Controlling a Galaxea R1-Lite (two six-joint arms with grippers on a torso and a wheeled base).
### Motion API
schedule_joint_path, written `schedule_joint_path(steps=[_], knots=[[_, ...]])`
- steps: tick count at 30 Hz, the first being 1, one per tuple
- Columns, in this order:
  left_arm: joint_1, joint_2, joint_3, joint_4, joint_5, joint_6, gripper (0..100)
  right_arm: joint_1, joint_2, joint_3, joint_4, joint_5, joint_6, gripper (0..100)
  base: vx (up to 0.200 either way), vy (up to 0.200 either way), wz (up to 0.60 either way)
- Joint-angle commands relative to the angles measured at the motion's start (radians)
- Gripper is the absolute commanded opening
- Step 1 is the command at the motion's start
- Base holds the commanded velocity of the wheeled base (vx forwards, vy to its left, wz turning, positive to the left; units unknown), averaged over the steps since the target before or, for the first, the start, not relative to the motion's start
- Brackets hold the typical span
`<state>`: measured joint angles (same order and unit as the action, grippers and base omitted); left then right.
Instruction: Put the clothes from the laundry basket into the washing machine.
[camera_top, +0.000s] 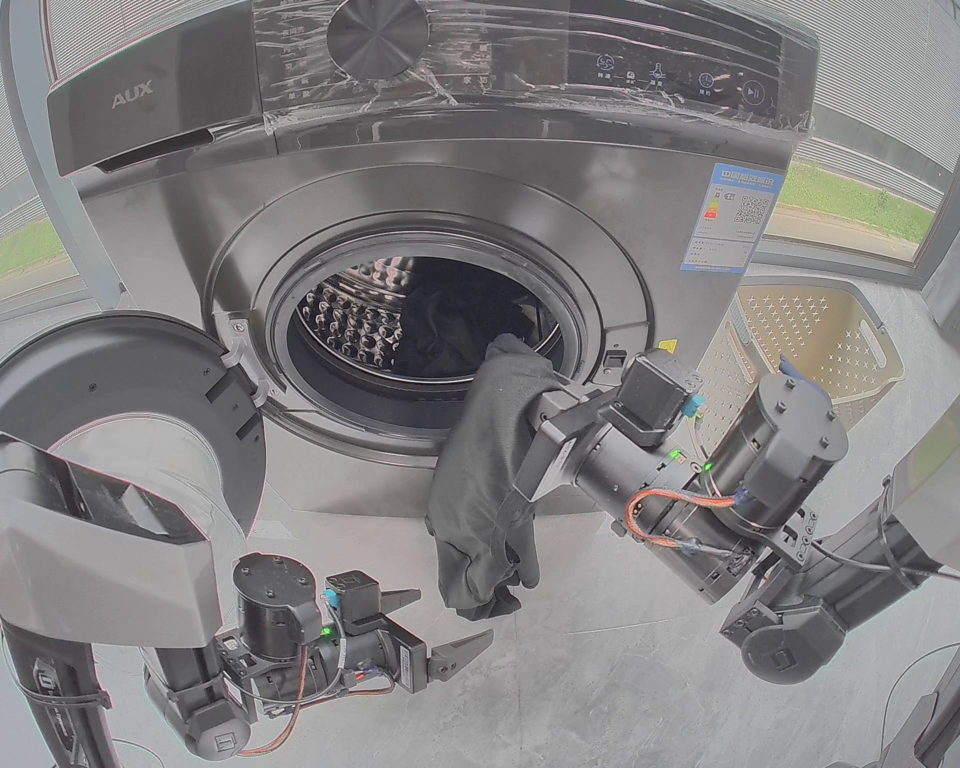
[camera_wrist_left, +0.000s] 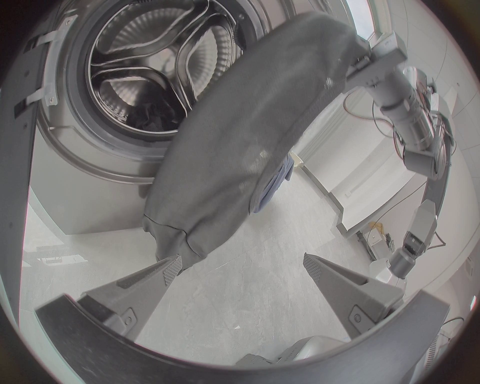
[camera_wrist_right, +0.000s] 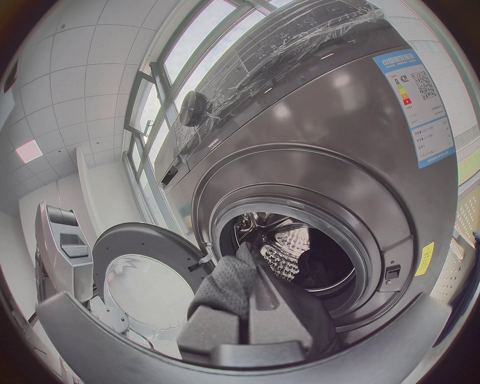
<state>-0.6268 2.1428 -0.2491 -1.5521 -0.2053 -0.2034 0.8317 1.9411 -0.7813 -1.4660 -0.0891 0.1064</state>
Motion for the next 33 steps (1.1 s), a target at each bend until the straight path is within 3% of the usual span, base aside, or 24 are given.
schedule_joint_path(steps=[1, 5, 14, 30, 31, 33], knots=[[0.006, 0.085, -0.035, -0.002, -0.002, 0.022, 100, -0.002, 0.042, -0.049, -0.001, 0.000, 0.001, 0, 0.000, 0.000, 0.00], [0.016, 0.144, -0.099, 0.000, 0.004, 0.038, 100, 0.000, 0.059, -0.084, -0.001, -0.001, -0.001, 0, 0.000, 0.000, 0.00], [0.038, 0.212, -0.234, 0.001, 0.038, 0.038, 100, 0.006, 0.058, -0.082, -0.002, -0.001, 0.001, 0, 0.000, 0.000, 0.00], [0.052, 0.298, -0.418, 0.001, 0.150, 0.038, 100, 0.020, 0.050, -0.070, -0.004, -0.027, 0.004, 0, 0.000, 0.000, 0.00], [0.053, 0.298, -0.423, 0.000, 0.155, 0.038, 0, 0.020, 0.049, -0.069, -0.004, -0.027, 0.004, 0, 0.000, 0.000, 0.00], [0.053, 0.295, -0.427, 0.000, 0.164, 0.038, 0, 0.018, 0.047, -0.061, -0.004, -0.027, 0.004, 0, 0.000, 0.000, 0.00]])
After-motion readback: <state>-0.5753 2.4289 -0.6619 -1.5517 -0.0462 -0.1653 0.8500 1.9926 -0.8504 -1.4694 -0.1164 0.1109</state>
